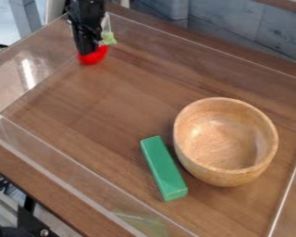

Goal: Move the red fruit to the right

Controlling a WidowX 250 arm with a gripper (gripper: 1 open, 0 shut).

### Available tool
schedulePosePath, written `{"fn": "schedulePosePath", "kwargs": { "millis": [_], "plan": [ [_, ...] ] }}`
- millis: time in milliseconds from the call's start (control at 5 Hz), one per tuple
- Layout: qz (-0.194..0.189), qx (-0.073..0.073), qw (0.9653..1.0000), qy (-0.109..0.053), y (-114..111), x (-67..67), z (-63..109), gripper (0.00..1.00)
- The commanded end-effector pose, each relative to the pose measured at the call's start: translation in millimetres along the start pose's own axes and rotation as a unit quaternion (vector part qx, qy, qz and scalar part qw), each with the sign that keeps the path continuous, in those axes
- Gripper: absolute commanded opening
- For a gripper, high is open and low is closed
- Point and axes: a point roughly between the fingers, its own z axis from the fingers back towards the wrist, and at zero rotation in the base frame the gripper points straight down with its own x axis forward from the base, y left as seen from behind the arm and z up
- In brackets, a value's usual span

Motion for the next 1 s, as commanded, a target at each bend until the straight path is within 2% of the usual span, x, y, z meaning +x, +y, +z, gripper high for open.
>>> {"fn": "schedulePosePath", "kwargs": {
  "millis": [0, 400, 600, 800],
  "plan": [
    [-0.018, 0.001, 0.9997, -0.017, 11.8, 6.9, 4.9, 0.00],
    [-0.005, -0.023, 0.9995, -0.019, 11.9, 13.4, -0.8, 0.00],
    [0.036, -0.033, 0.9986, -0.018, 10.3, 13.4, -8.4, 0.00],
    [0.074, -0.044, 0.9962, -0.016, 8.4, 12.5, -16.2, 0.00]
  ]
}}
